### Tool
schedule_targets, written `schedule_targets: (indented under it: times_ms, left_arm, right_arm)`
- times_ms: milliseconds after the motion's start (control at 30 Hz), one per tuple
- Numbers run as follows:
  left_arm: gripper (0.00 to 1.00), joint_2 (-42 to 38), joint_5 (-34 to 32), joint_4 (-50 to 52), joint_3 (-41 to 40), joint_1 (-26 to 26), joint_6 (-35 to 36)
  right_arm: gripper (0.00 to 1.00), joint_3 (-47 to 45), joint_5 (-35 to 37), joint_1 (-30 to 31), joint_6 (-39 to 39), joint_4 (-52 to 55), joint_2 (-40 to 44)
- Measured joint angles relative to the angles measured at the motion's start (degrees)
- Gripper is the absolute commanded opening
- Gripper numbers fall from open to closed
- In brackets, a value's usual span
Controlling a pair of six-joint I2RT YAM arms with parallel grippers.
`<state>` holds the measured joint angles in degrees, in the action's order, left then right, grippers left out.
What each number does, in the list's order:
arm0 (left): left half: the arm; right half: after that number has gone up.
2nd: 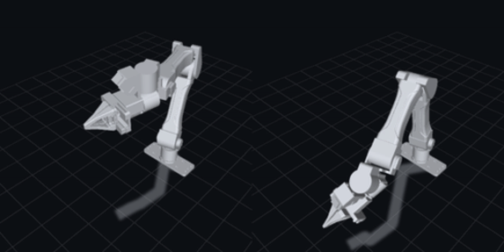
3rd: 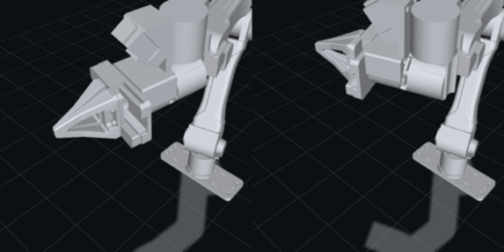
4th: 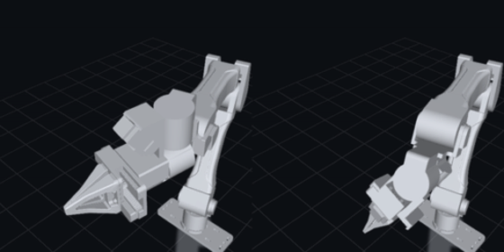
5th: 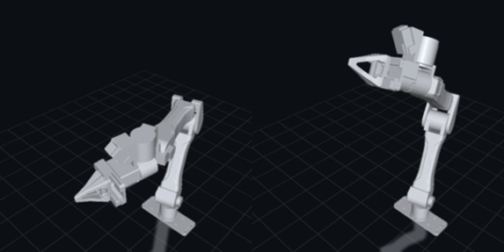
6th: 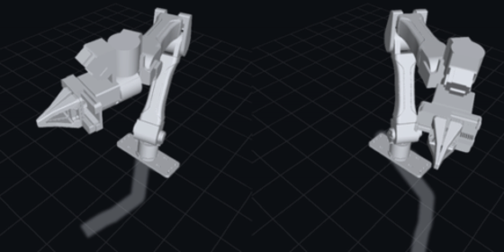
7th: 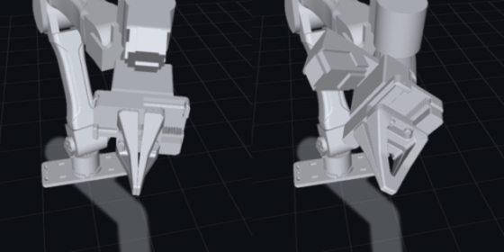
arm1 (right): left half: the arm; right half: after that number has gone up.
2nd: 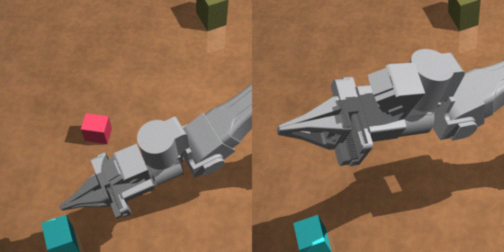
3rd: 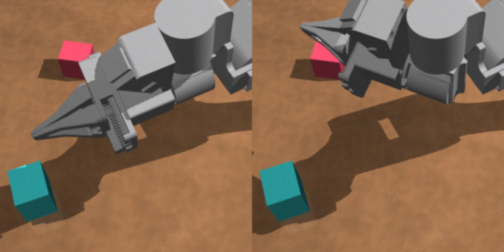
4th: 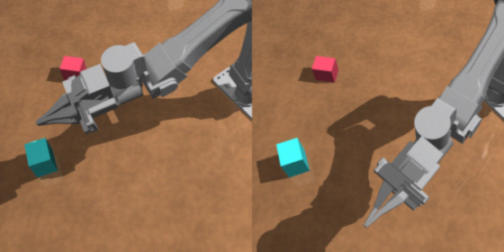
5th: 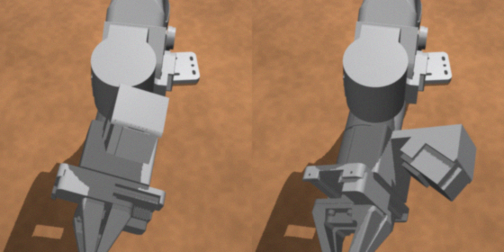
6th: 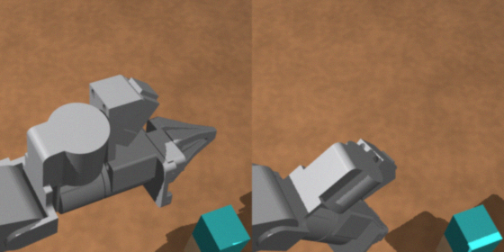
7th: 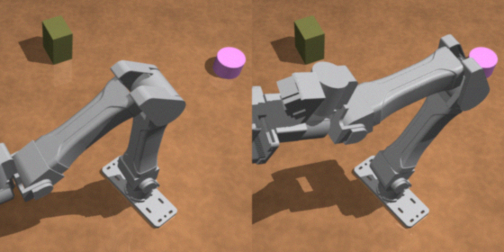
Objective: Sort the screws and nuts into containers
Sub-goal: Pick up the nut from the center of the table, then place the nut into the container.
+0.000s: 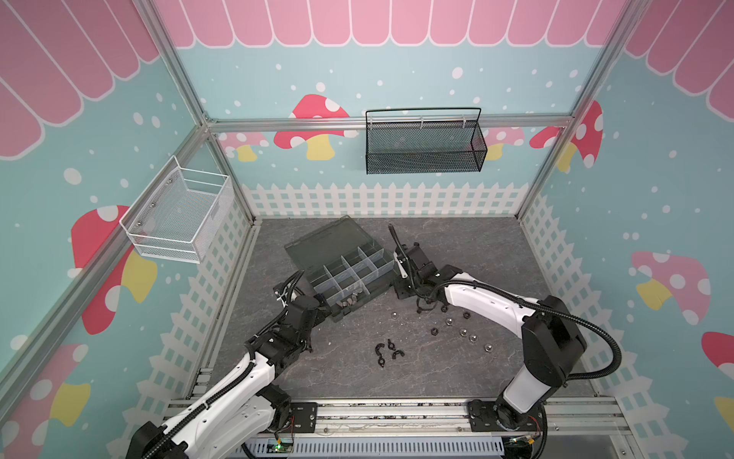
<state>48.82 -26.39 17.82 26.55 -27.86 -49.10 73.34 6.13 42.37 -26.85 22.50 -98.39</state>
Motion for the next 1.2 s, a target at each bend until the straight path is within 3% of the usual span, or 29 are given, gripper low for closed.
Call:
schedule_targets:
  times_ms: [400,700,833,1000,1200]
  left_arm:
    - [1.00,0.0,0.0,0.0,-0.3,0.1,-0.6]
    - [0.99,-1.0,0.0,0.1,-0.8,0.5,-0.7]
    - [0.99,-1.2,0.1,0.2,-1.0,0.7,-0.8]
    - [0.99,-1.3,0.3,0.4,-1.4,0.9,-0.8]
    - [0.99,-1.3,0.8,0.4,-1.4,1.3,-0.3]
  right_arm:
    - [0.01,17.9,-4.7,9.2,2.0,-2.2,-19.7]
    - [0.04,21.3,-6.1,10.2,2.0,-2.2,-22.8]
    - [0.09,21.7,-5.8,10.1,2.0,-1.9,-23.6]
    - [0.24,22.0,-5.6,10.1,2.0,-1.1,-24.3]
    - [0.32,22.0,-5.0,10.1,2.0,-1.0,-24.3]
